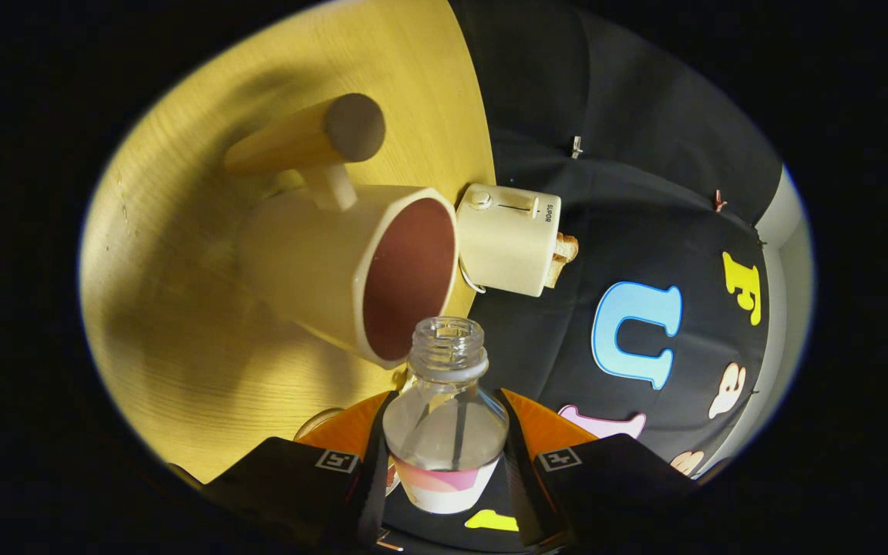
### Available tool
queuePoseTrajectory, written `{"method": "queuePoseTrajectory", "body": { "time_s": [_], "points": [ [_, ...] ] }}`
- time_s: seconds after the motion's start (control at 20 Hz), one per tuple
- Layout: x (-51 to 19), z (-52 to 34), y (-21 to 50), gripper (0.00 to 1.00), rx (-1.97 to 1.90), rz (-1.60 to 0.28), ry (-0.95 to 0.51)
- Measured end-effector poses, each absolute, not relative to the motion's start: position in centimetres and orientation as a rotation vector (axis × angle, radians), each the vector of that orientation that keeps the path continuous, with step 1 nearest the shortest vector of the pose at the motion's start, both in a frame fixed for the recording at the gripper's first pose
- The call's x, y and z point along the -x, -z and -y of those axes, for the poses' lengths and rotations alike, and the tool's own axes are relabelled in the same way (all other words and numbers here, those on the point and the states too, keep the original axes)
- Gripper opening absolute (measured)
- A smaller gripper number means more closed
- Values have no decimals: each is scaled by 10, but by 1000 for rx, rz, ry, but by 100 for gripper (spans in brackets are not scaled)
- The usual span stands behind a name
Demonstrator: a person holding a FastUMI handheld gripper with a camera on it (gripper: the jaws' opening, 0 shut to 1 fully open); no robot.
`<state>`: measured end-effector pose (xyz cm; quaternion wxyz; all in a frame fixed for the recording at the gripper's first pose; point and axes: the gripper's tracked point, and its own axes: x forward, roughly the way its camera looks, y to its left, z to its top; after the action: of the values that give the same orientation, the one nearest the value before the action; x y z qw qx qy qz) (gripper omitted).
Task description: Take the bottle from table, then pour the juice into the cup, finally place the bottle on the coaster
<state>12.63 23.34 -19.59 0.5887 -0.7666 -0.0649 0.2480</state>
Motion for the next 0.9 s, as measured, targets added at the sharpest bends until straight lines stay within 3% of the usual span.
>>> {"method": "queuePoseTrajectory", "body": {
  "time_s": [0.9],
  "points": [
    [-135,-247,177,68,1924,247,-600]
  ]
}}
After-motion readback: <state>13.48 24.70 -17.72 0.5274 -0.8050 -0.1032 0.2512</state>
